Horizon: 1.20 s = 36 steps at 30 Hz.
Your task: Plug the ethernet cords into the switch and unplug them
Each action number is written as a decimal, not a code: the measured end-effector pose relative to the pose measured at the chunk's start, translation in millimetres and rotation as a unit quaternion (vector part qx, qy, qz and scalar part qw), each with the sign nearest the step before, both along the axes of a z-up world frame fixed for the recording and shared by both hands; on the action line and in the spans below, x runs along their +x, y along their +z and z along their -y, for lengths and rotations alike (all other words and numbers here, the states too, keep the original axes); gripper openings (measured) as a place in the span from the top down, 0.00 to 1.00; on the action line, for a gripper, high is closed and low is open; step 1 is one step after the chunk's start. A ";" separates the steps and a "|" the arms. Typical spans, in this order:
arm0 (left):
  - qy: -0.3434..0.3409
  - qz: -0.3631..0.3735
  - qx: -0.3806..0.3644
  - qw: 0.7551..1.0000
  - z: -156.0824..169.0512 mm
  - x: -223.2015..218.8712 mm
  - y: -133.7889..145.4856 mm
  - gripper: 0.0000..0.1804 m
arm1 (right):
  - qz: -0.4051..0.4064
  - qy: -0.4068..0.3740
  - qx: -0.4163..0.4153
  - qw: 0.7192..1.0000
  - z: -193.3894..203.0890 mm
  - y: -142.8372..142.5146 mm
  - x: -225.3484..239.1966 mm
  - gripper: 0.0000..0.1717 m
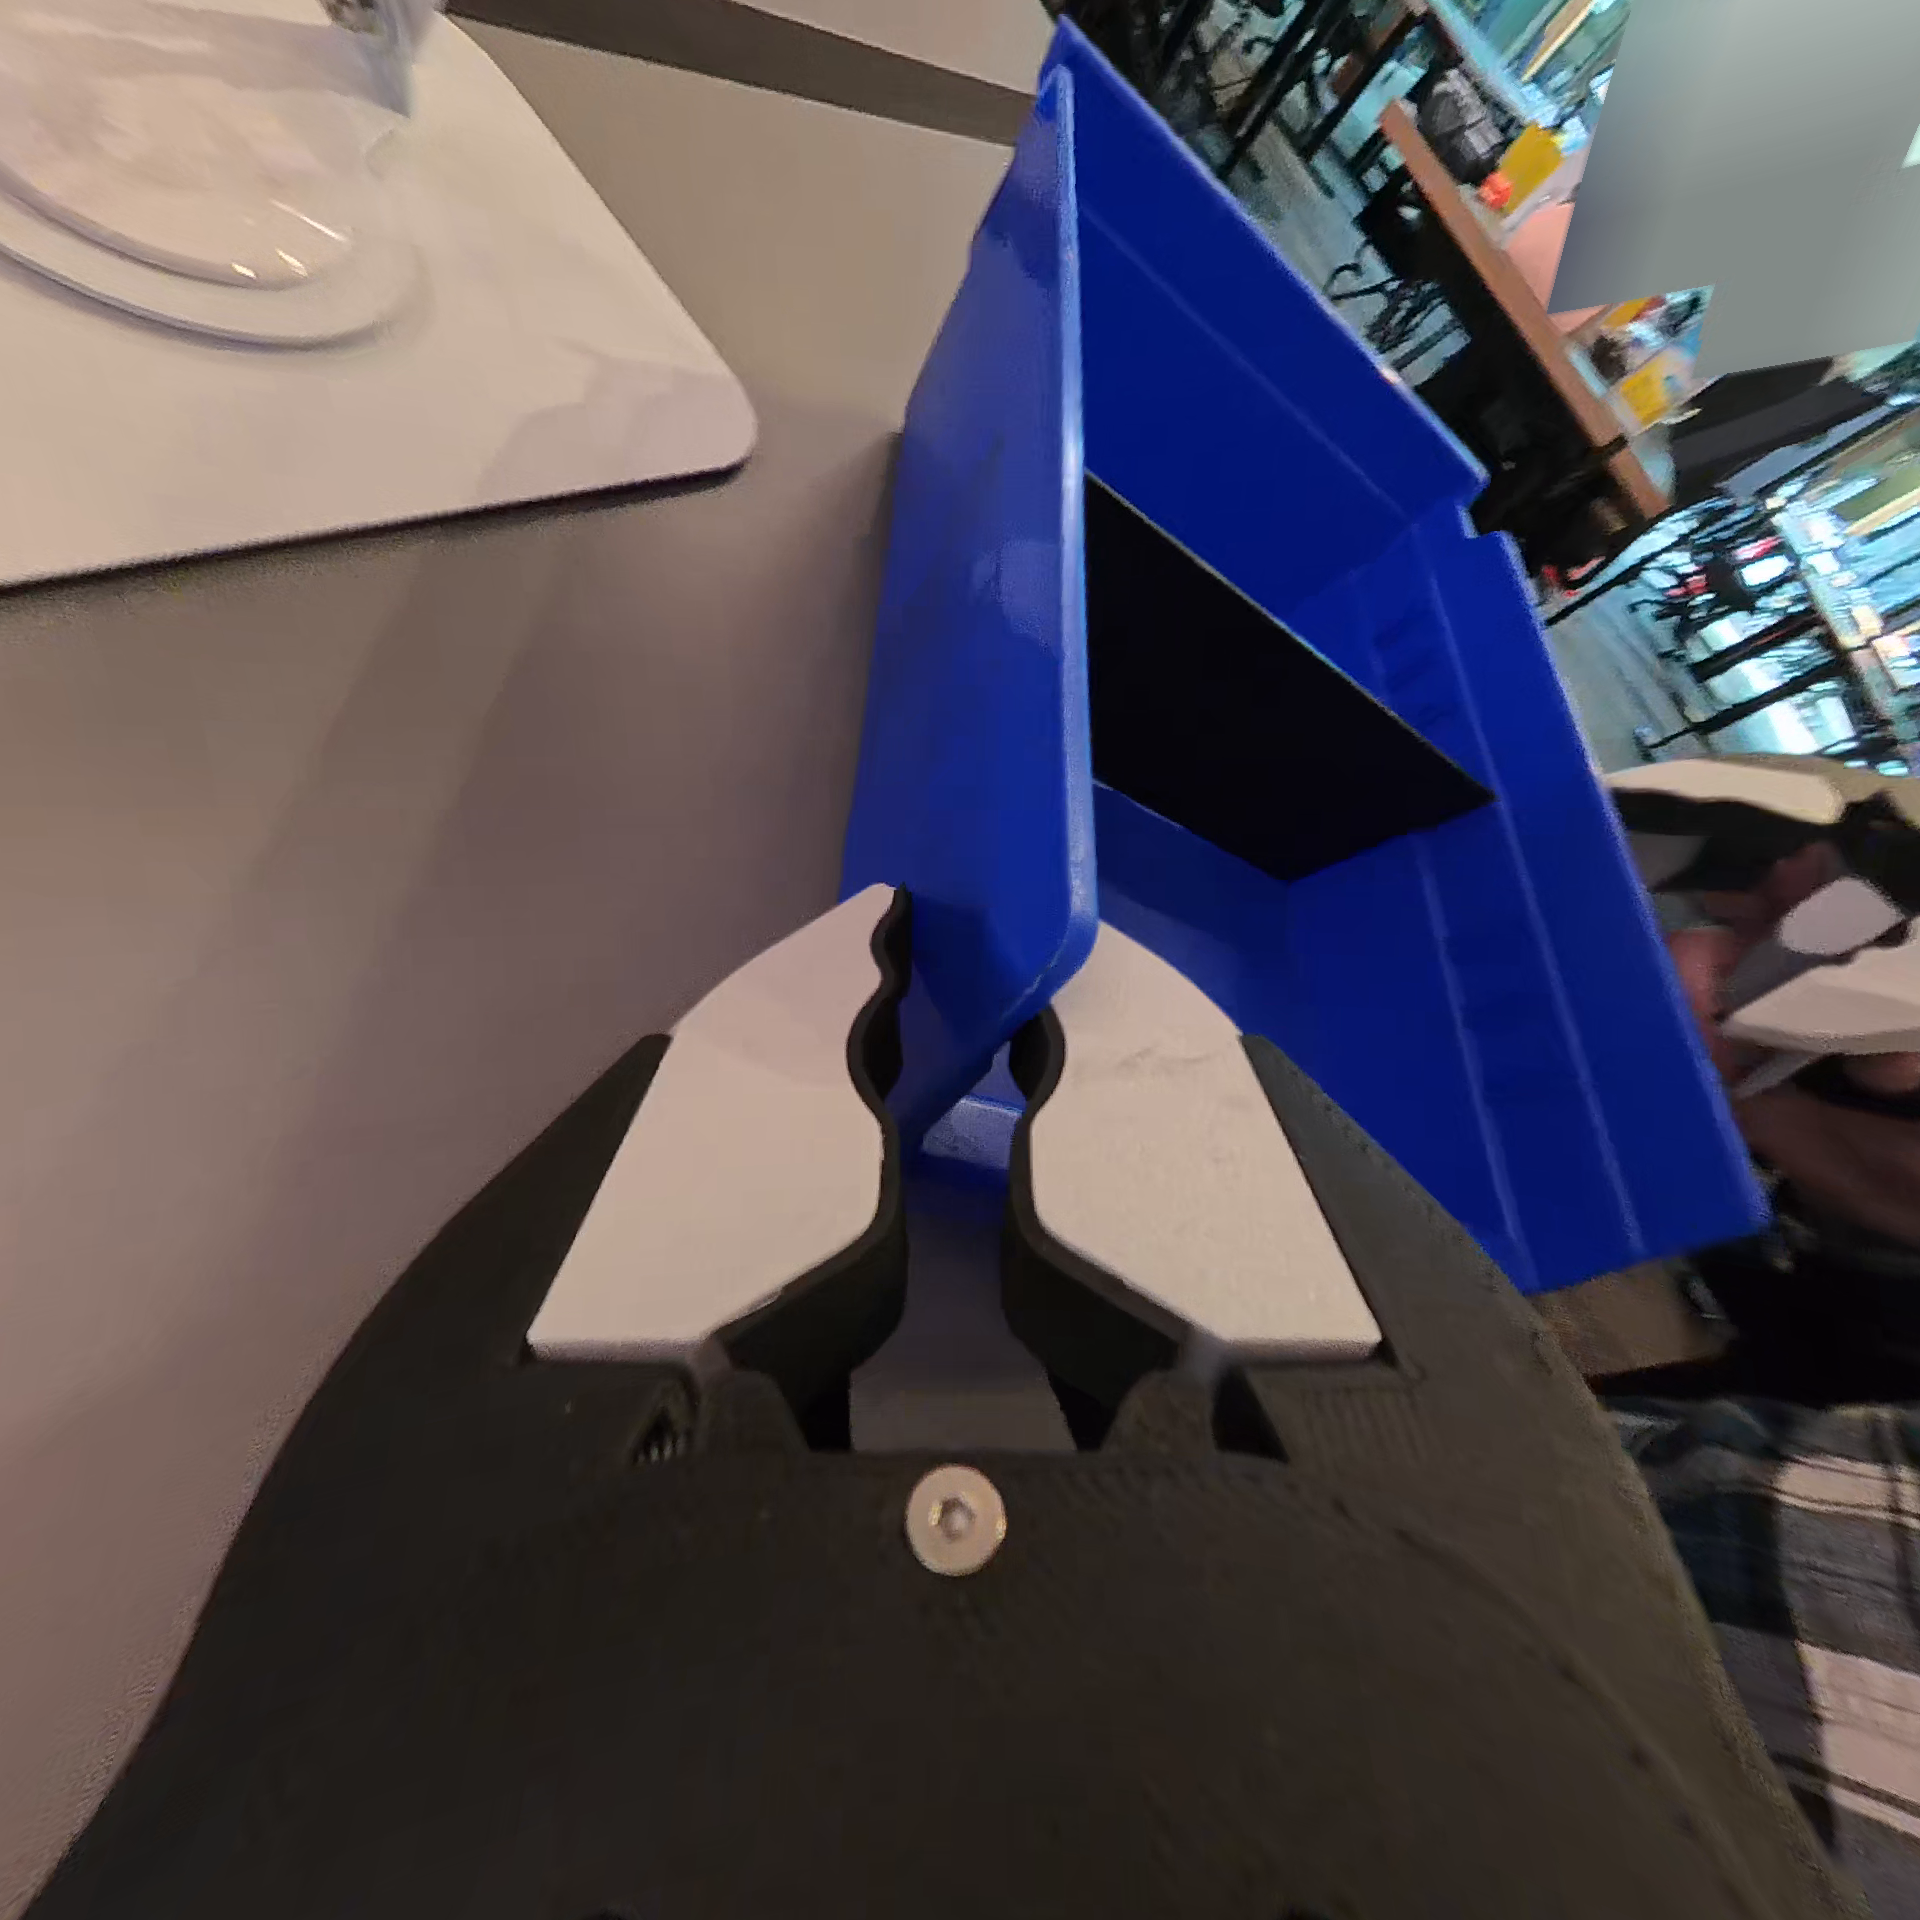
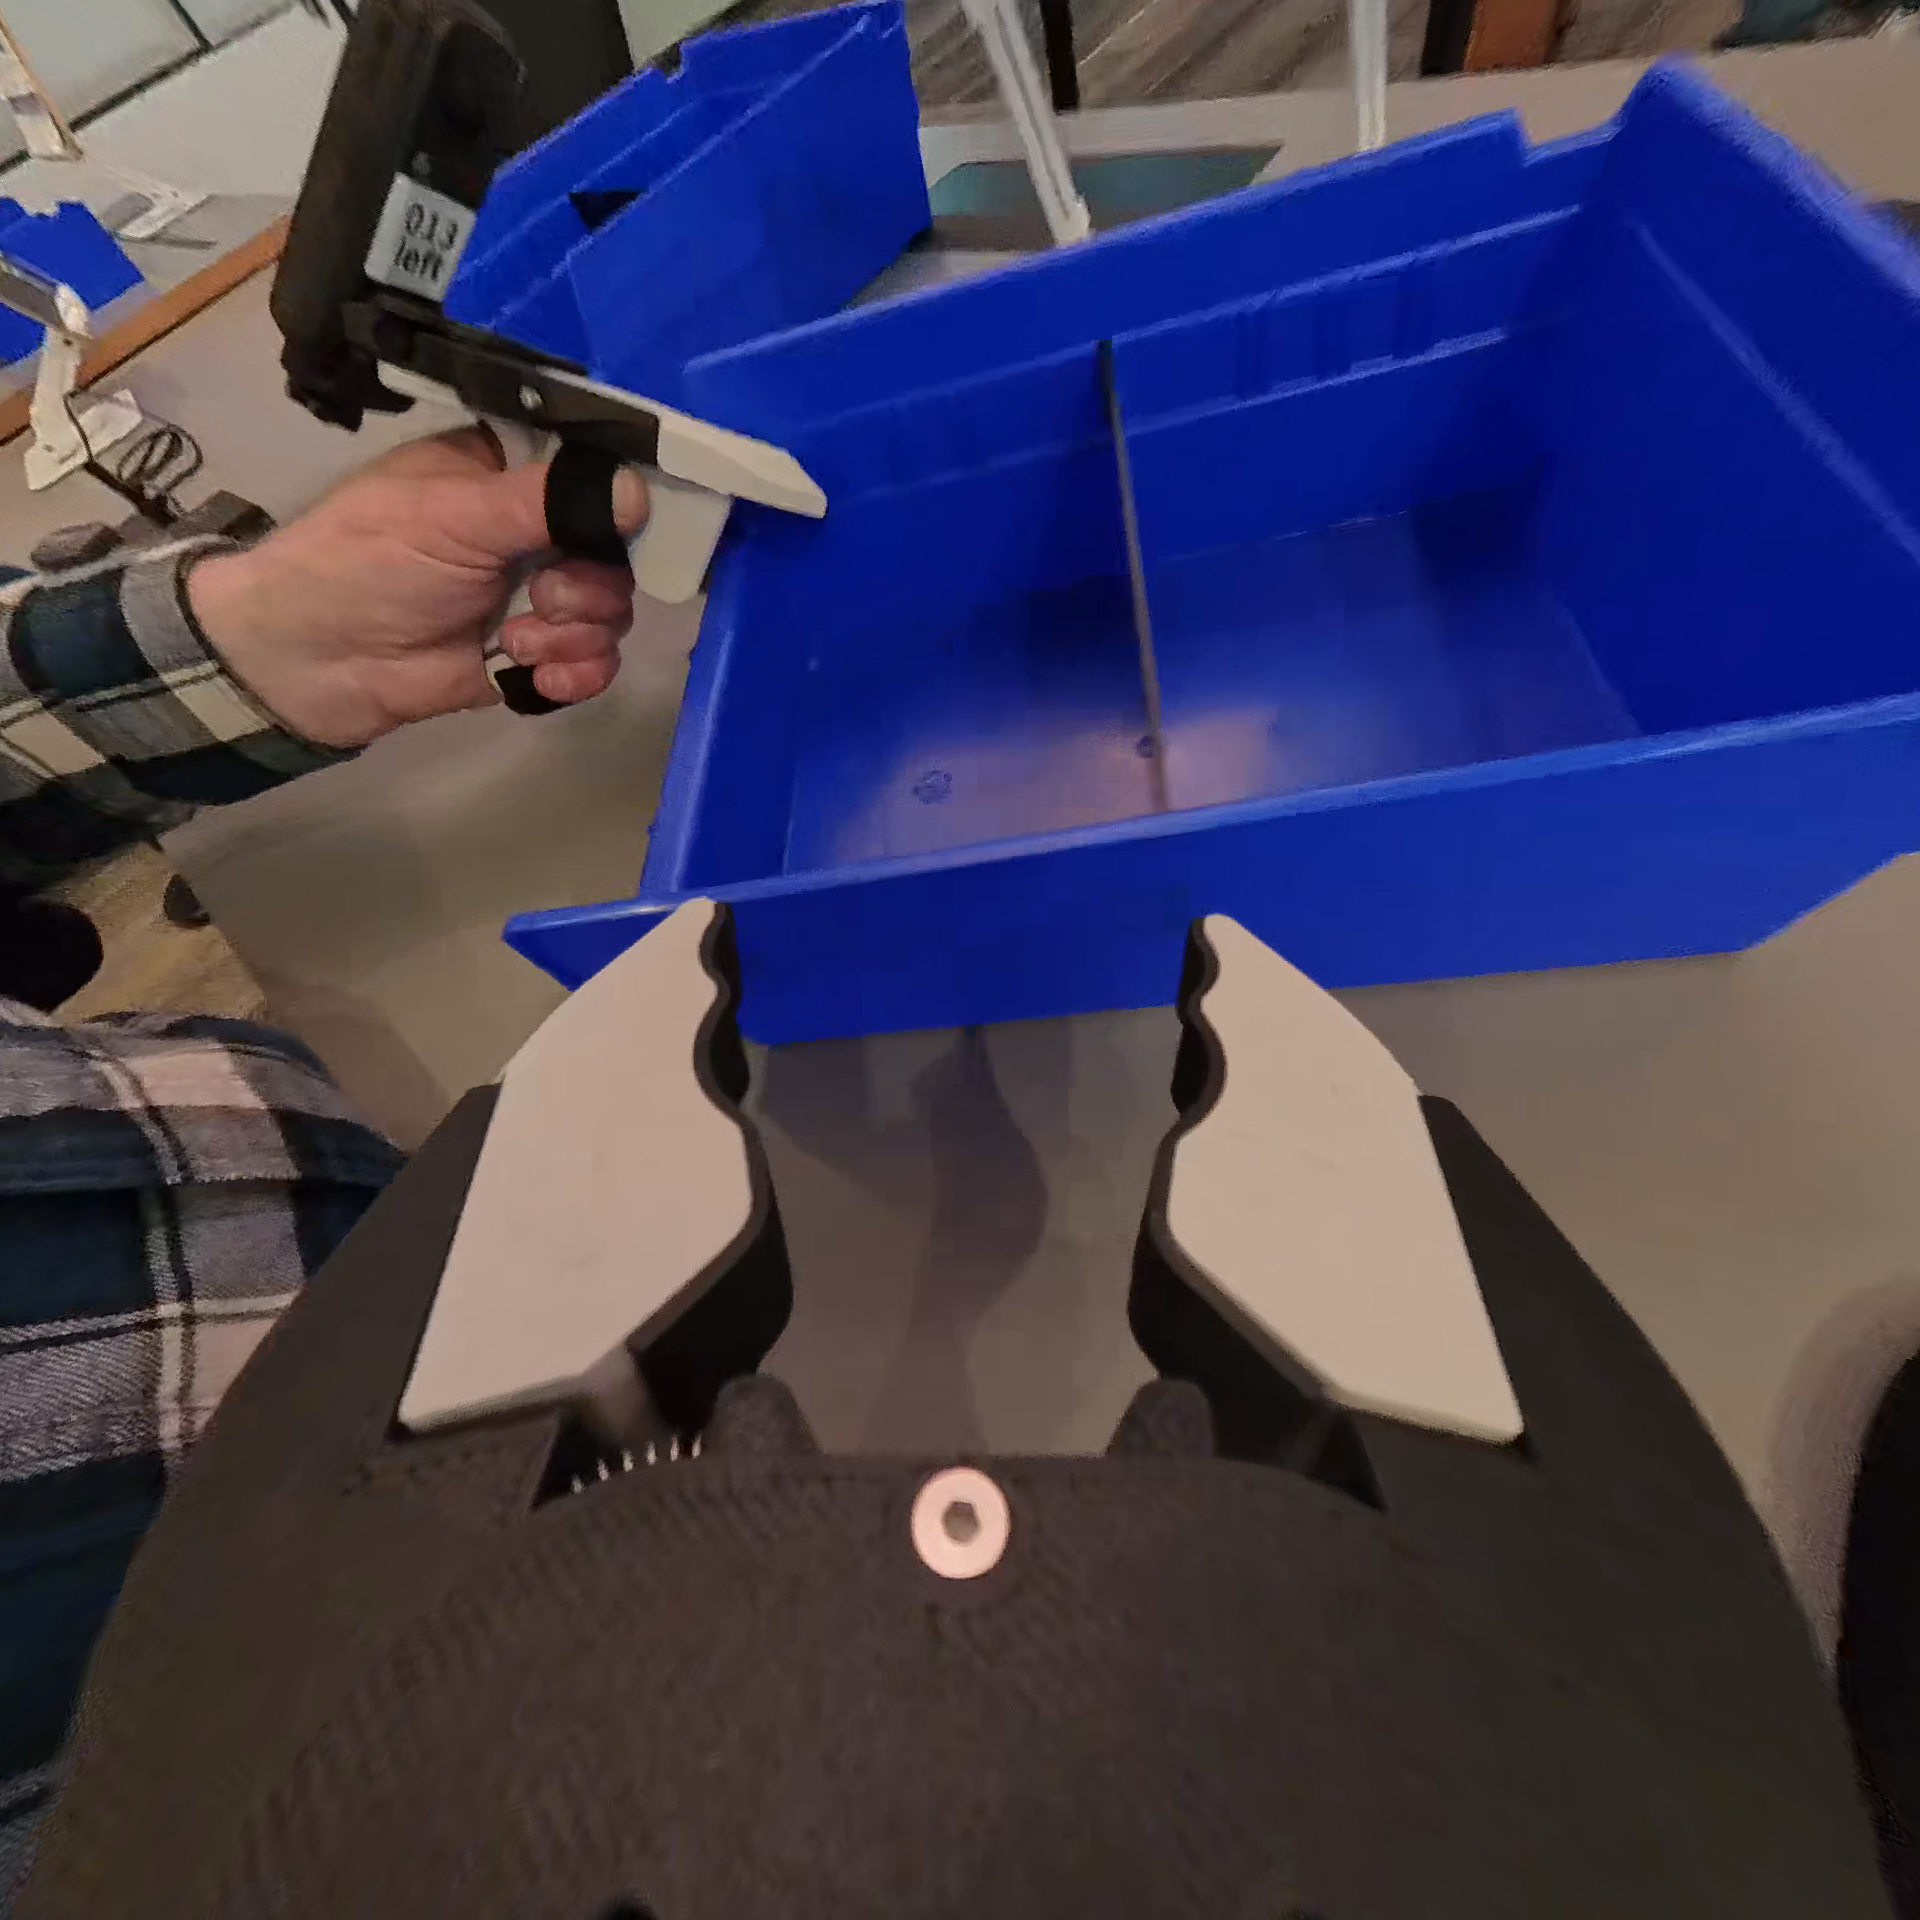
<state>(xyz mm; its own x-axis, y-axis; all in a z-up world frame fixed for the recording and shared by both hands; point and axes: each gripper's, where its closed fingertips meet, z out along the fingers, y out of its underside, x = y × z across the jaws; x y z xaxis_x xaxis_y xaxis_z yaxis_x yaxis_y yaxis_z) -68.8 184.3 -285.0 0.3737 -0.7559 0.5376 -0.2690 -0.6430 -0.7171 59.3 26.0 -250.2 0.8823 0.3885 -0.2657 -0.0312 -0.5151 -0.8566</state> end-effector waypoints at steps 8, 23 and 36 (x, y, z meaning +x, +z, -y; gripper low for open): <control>-0.043 0.019 0.000 0.999 18.2 -0.3 15.8 0.74 | 0.028 -0.039 0.012 0.999 4.0 -2.1 -16.2 0.27; -0.150 0.014 -0.025 0.988 84.1 17.2 12.2 0.77 | 0.091 -0.090 -0.016 0.992 2.0 -8.2 34.1 0.40; -0.183 -0.005 -0.015 0.983 99.5 28.2 -1.1 0.78 | 0.119 -0.066 -0.095 0.986 14.4 -47.3 47.8 0.71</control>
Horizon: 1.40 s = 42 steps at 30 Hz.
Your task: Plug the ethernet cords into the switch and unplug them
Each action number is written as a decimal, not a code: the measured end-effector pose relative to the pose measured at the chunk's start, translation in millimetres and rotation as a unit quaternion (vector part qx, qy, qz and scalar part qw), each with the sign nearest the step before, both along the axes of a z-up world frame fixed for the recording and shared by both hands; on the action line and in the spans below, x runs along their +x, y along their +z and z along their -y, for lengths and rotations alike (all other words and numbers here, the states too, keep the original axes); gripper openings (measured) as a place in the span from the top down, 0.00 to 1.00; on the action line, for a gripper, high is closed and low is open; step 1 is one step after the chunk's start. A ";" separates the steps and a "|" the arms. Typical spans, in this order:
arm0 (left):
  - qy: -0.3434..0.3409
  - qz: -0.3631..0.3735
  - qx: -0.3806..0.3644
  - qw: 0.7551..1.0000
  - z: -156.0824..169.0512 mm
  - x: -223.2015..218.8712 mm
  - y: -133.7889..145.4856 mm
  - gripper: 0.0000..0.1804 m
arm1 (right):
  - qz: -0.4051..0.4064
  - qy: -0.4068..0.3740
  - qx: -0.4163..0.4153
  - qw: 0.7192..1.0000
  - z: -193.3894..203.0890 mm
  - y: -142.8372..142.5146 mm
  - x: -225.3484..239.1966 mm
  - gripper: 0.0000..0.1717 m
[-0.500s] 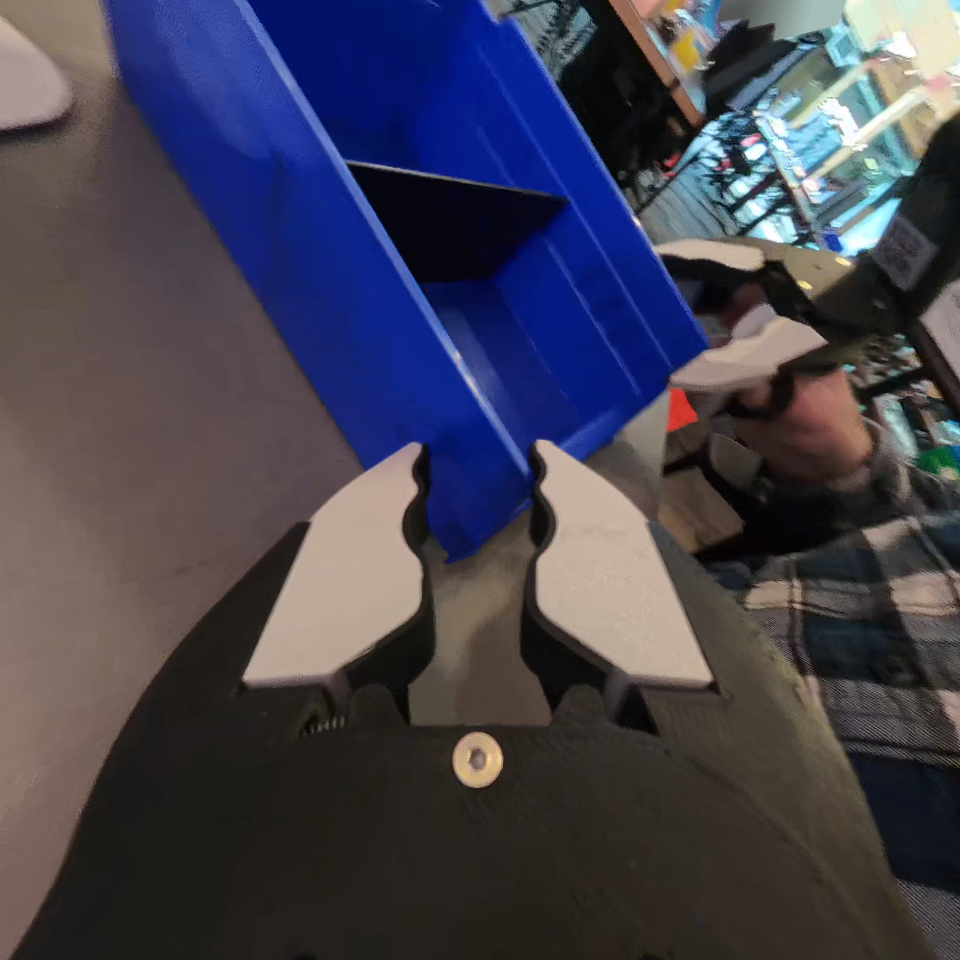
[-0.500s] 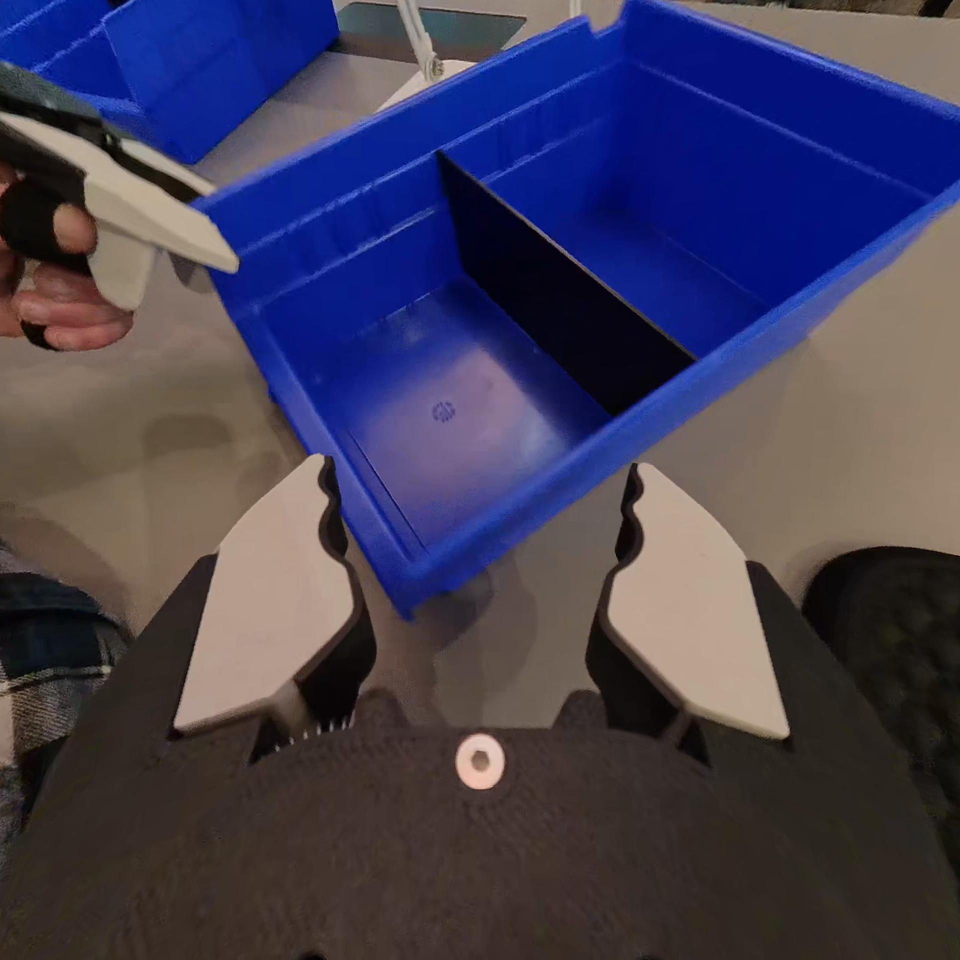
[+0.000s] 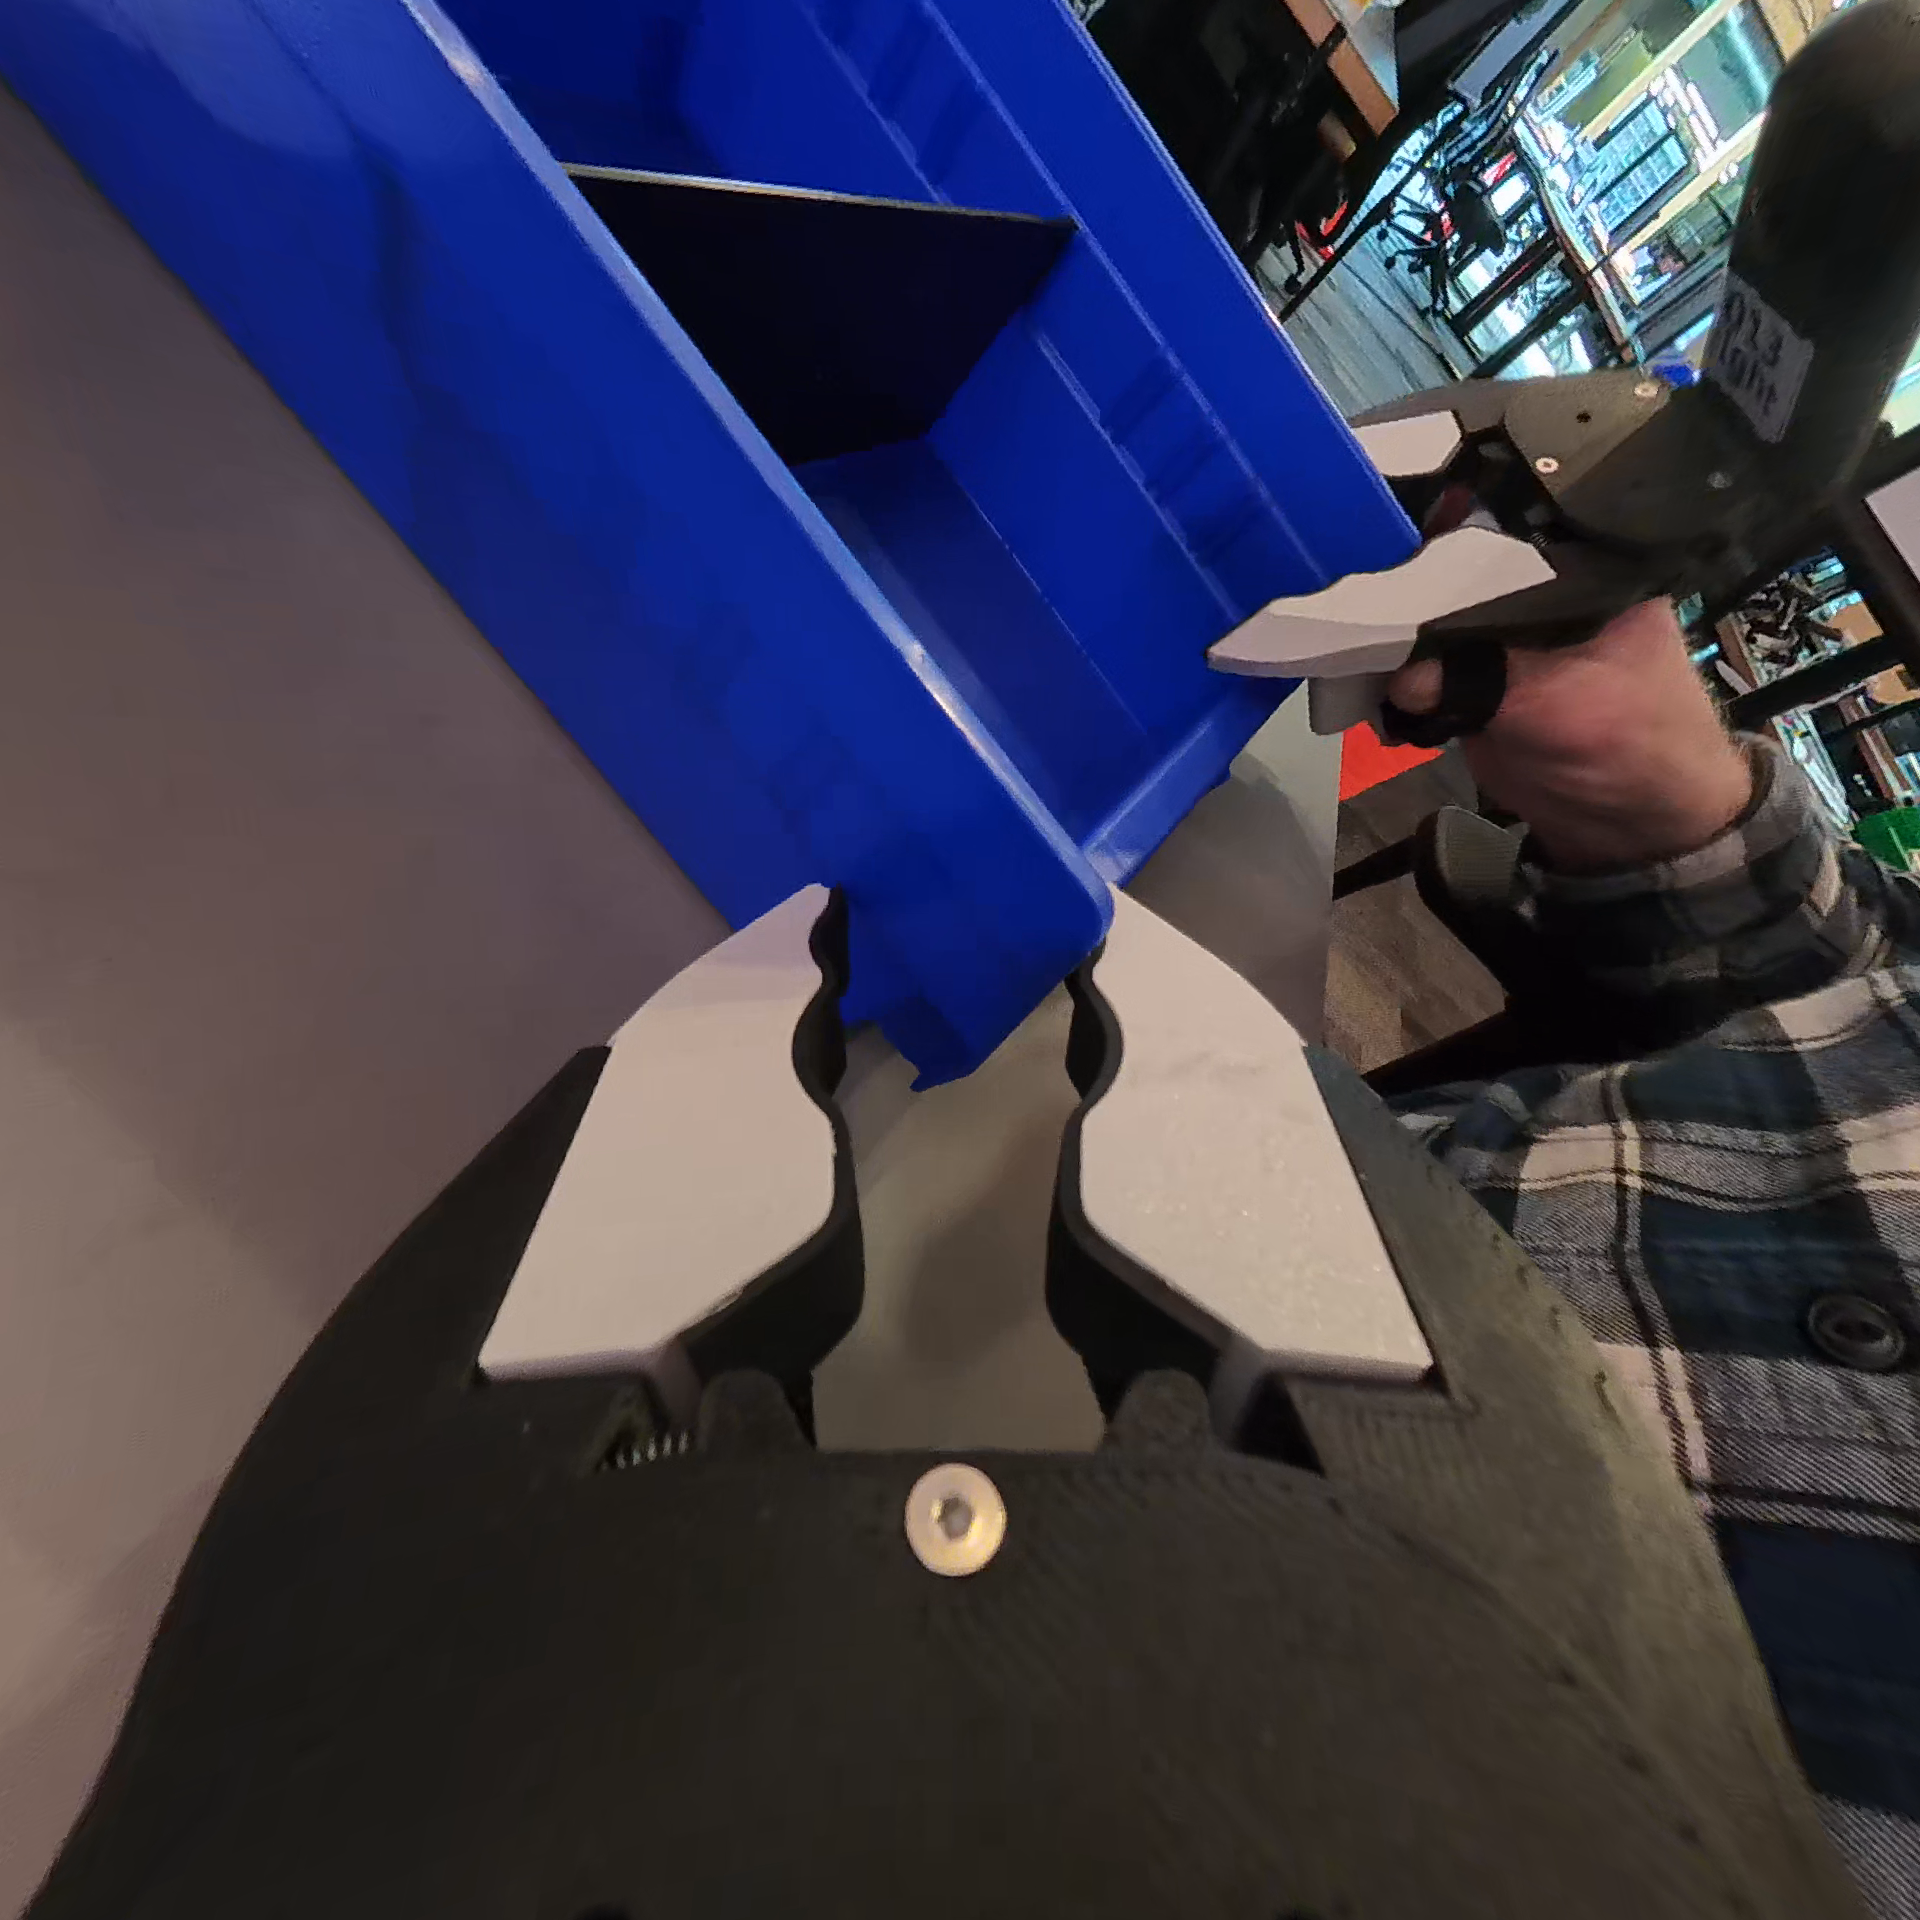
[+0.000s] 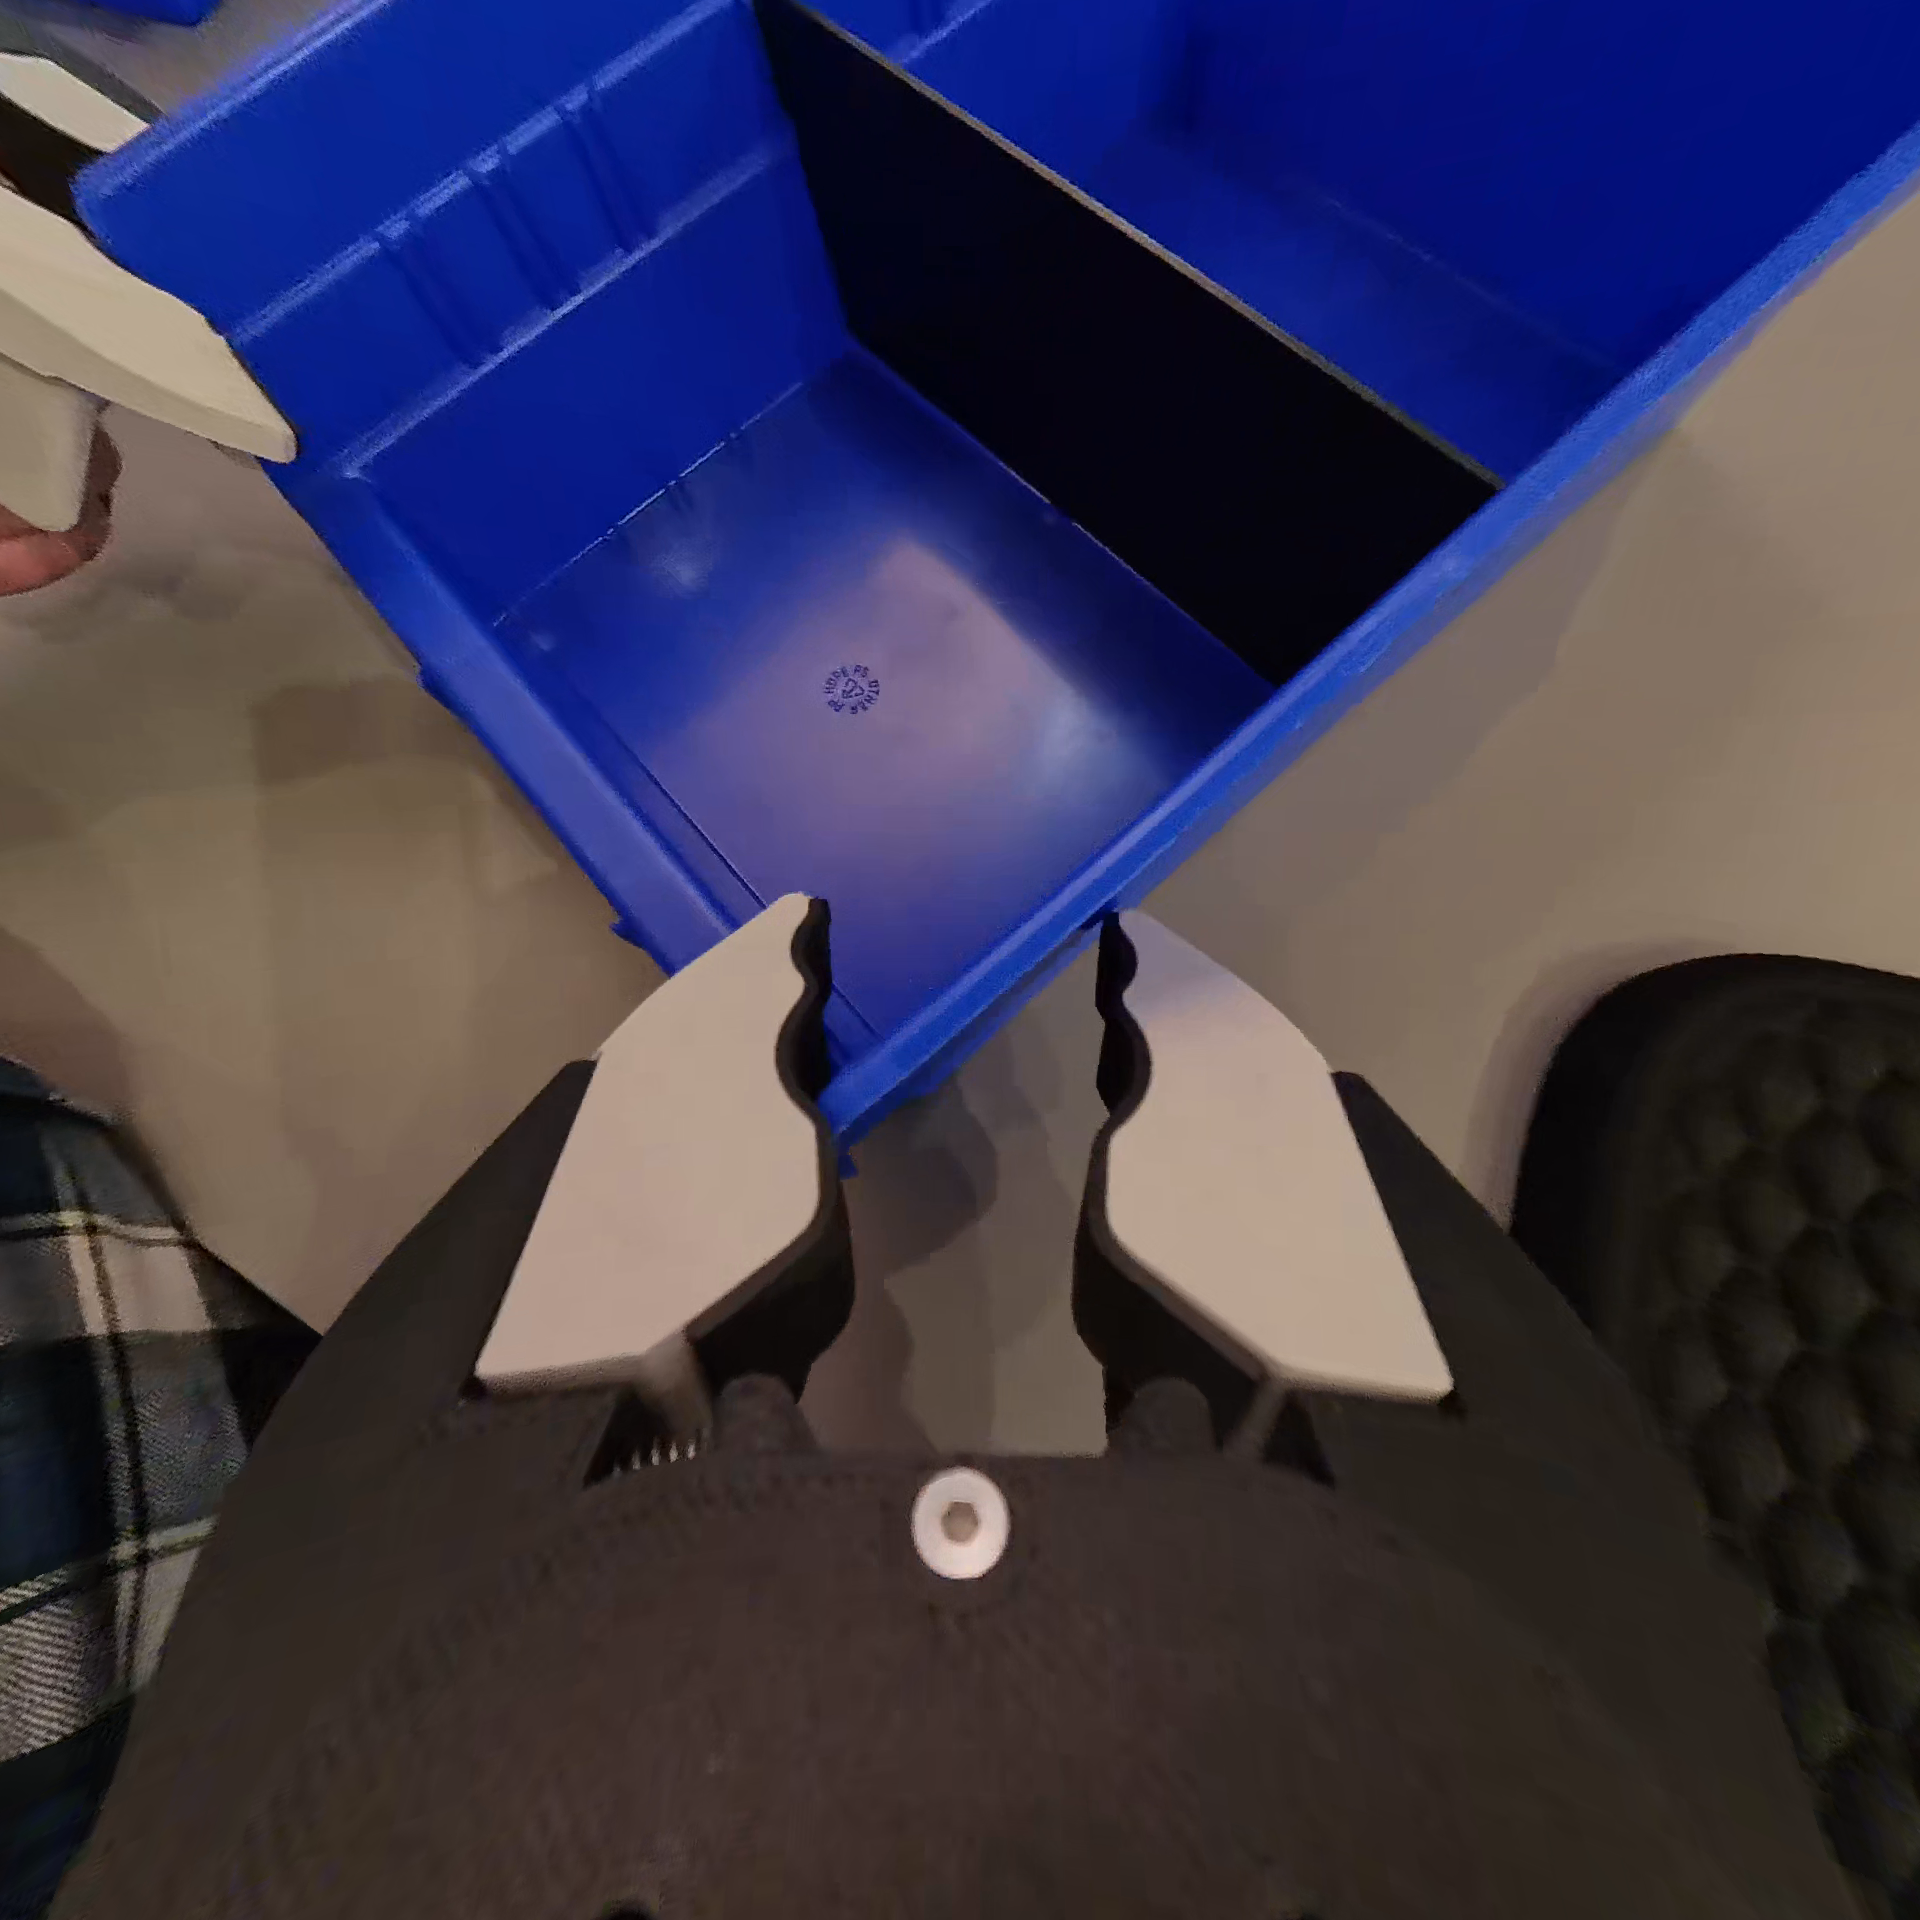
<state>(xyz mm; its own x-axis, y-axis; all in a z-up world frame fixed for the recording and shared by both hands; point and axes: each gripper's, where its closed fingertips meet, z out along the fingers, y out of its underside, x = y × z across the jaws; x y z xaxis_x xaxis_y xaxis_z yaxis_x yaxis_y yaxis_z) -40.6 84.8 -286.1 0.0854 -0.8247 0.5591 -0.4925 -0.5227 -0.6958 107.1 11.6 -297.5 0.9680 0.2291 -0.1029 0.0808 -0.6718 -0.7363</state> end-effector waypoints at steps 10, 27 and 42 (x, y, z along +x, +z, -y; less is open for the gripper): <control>-0.014 -0.017 0.017 1.000 -12.2 32.0 -1.5 0.78 | 0.050 0.009 -0.112 0.992 -19.2 -6.2 44.5 0.84; -0.025 -0.013 0.005 1.000 -38.3 113.6 -0.8 0.76 | 0.101 0.003 -0.206 0.973 -68.2 -4.3 141.8 0.92; -0.007 -0.010 -0.004 1.000 -65.3 194.5 0.1 0.75 | 0.122 0.006 -0.206 0.971 -120.5 -5.0 229.6 0.94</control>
<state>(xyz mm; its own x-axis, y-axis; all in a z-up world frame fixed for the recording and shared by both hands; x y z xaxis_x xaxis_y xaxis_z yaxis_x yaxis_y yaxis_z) 153.9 150.1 -286.0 0.0844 -0.8210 0.5647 -0.5136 -0.5215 -0.6814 336.7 132.1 -302.5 0.9724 0.2291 0.0444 0.2294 -0.9030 -0.3632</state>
